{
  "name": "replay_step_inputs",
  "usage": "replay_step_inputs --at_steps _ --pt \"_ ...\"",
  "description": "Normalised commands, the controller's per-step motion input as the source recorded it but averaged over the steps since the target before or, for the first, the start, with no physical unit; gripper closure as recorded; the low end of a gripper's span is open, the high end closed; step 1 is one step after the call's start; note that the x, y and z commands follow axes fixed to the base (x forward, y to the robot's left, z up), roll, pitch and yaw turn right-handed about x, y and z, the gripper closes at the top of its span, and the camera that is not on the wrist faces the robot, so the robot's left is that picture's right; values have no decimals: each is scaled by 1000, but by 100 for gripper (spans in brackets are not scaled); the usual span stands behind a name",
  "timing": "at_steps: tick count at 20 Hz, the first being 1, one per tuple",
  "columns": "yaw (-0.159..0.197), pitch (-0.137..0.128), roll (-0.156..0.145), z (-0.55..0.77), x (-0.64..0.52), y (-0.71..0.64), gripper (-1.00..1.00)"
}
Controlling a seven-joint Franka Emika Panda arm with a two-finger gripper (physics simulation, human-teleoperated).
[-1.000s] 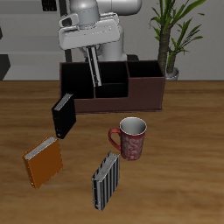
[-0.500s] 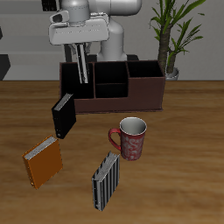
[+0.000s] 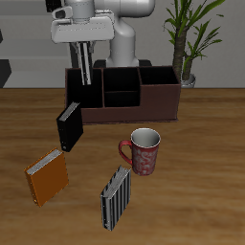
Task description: Place the left striped book into the back desk caddy's left compartment
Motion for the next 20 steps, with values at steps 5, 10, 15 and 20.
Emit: replay_step_inputs --at_steps 5,10,15,20 --pt "9 17 -5 -118 -171 -65 100" --pt "22 11 -12 -185 -186 -48 100" --pt "8 -4 -11 -87 -138 -83 100" --pt "-9 -3 -17 -110 -73 -78 100"
